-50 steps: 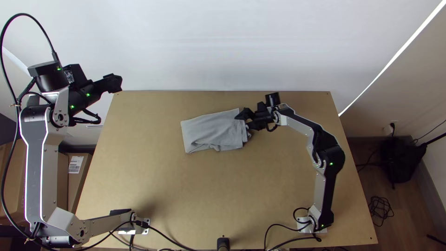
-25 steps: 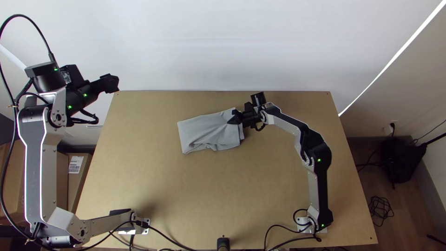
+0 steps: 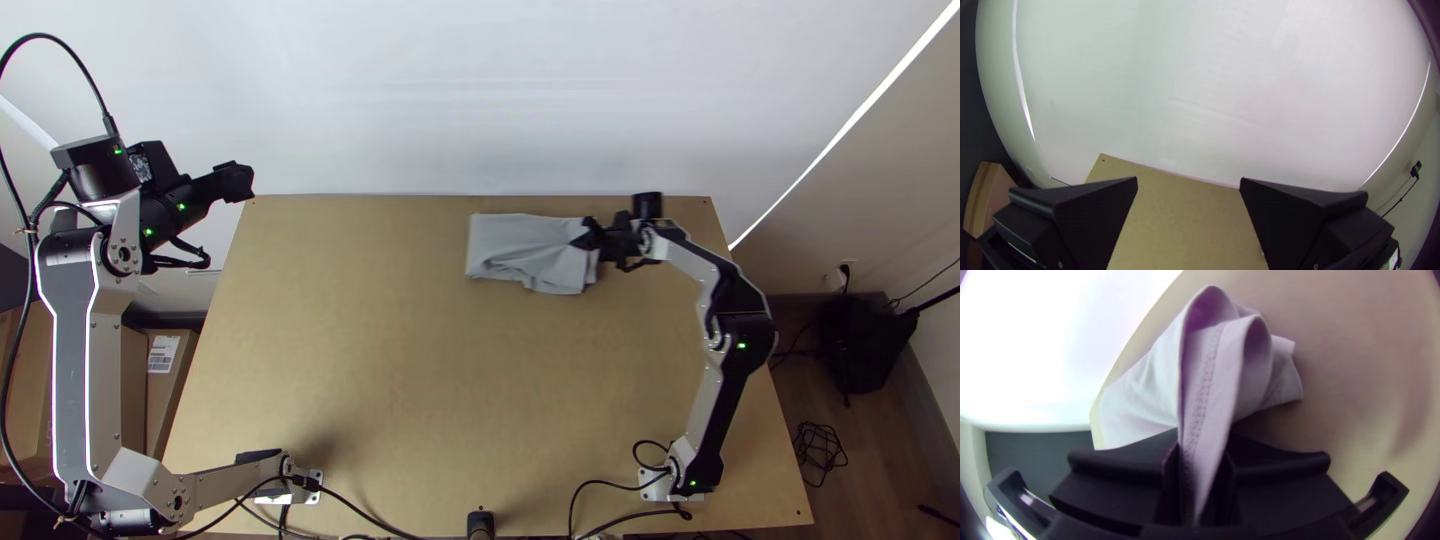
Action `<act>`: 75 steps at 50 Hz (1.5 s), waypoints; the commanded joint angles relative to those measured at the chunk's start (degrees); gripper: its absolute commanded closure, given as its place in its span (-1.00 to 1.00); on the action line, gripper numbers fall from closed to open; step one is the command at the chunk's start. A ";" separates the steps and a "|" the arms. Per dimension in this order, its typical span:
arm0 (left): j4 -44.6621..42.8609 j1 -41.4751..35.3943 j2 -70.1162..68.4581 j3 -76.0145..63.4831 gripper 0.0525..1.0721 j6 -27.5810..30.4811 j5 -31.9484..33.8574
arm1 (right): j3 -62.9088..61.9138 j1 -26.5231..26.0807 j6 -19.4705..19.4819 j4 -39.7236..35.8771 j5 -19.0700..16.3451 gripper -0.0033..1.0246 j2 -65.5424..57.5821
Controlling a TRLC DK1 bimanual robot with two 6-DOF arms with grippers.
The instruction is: Fold the t-shirt
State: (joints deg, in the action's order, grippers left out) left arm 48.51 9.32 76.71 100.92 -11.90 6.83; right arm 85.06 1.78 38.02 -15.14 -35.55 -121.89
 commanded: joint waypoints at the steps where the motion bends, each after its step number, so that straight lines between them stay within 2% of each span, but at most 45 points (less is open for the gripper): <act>1: -0.08 -0.53 -1.30 -0.38 -0.92 0.65 0.55 | -4.11 -7.05 -1.72 1.25 1.45 0.96 4.81; 12: -0.17 -1.76 -1.82 -1.26 -0.92 0.39 0.90 | -6.13 -23.05 -2.69 1.34 2.77 0.96 6.92; 20: -0.44 -2.82 -1.91 -1.70 -0.92 0.21 1.26 | -6.31 -31.40 -4.27 1.25 4.09 0.92 7.10; 21: -0.52 -2.91 -1.91 -1.78 -0.92 0.21 1.26 | -6.39 -32.19 -4.45 1.25 4.17 0.78 7.19; 22: -0.52 -2.99 -1.91 -1.78 -0.92 0.21 1.26 | -6.48 -32.81 -4.97 1.16 4.26 0.55 7.36; 25: -0.52 -3.26 -1.91 -1.87 -0.92 0.21 1.34 | -6.75 -34.65 -6.12 0.81 4.26 -0.53 8.51; 26: -0.61 -3.35 -1.91 -1.96 -0.92 0.21 1.34 | -6.92 -35.09 -6.47 0.72 4.44 -0.77 8.95; 27: -0.61 -3.35 -1.91 -2.05 -0.92 0.30 1.52 | -6.92 -35.53 -6.91 0.63 4.96 -0.91 9.39; 31: -0.87 -3.35 -1.91 -2.05 -0.92 0.30 2.31 | -6.92 -37.03 -8.23 0.81 7.25 -0.92 12.02; 35: -1.14 -3.35 -2.00 -1.96 -0.92 0.56 2.40 | -6.75 -37.64 -10.25 1.51 11.73 -0.92 14.66; 40: -1.14 -3.17 -2.09 -1.61 -0.92 0.74 2.40 | -8.33 -36.76 -14.47 4.06 20.87 -0.92 18.88; 44: -1.14 -2.82 -2.35 -1.26 -0.92 0.74 2.57 | -11.93 -35.53 -16.93 9.69 26.06 -0.92 25.29; 48: -1.14 -2.55 -3.32 -0.90 -0.92 0.83 2.57 | -14.66 -33.69 -20.27 11.36 28.08 -0.92 33.99; 53: -2.37 -2.73 -5.60 -1.17 -0.92 1.71 2.05 | -17.20 -29.64 -27.65 11.80 30.89 -0.92 45.95; 60: -8.52 -2.82 -10.88 -5.48 -0.92 1.88 1.08 | -19.23 -23.14 -33.10 11.80 30.98 -0.92 63.44; 65: -13.18 -2.91 -16.15 -11.80 -0.92 1.79 1.08 | -20.28 -17.60 -34.24 12.59 34.32 -0.92 75.57; 68: -16.34 -2.91 -20.19 -16.81 -0.92 1.97 1.08 | -21.42 -14.44 -34.24 16.72 37.22 -0.92 81.98; 72: -21.53 -2.99 -26.87 -24.55 -0.92 2.50 1.08 | -20.98 -11.19 -34.07 18.65 38.36 -0.92 88.57; 75: -25.40 -2.82 -32.06 -30.17 -0.92 2.58 1.08 | -20.90 -10.92 -33.98 18.30 38.45 -0.92 92.88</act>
State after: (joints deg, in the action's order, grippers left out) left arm 27.55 6.33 51.86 78.54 -10.44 8.27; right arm 65.82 -10.35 5.21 2.87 1.74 -34.63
